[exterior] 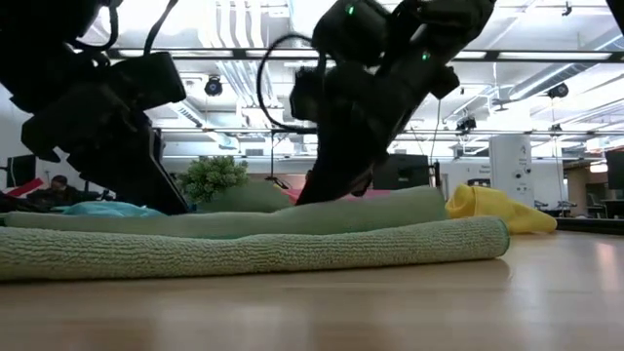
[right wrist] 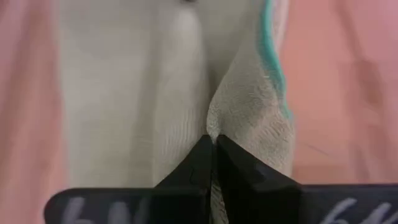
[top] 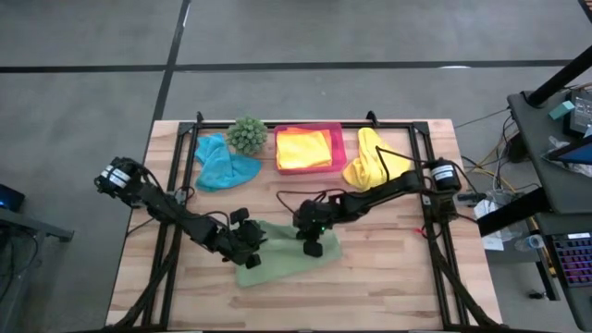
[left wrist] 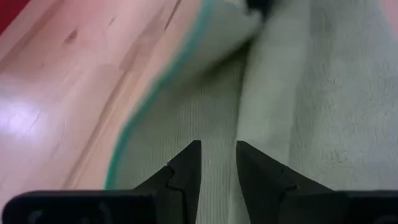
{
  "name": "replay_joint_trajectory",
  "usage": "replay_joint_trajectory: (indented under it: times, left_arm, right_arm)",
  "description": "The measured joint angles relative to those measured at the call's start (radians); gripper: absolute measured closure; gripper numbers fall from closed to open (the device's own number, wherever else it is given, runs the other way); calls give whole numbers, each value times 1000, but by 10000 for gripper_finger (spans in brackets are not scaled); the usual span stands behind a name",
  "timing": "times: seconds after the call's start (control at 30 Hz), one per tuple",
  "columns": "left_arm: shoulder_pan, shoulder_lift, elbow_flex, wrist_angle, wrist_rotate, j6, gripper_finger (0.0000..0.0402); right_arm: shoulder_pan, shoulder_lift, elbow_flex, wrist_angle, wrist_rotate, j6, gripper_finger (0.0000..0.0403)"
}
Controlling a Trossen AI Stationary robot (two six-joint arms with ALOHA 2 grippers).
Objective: Fold microfiber towels
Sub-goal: Fold the green microfiber towel
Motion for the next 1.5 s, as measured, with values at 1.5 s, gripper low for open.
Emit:
replay_joint_trajectory:
  times: [1.5]
  left_arm:
    - [5,118,-3,28,2,-103,316]
  right_arm:
    - [-5,-44,-32,-64,13,6,239]
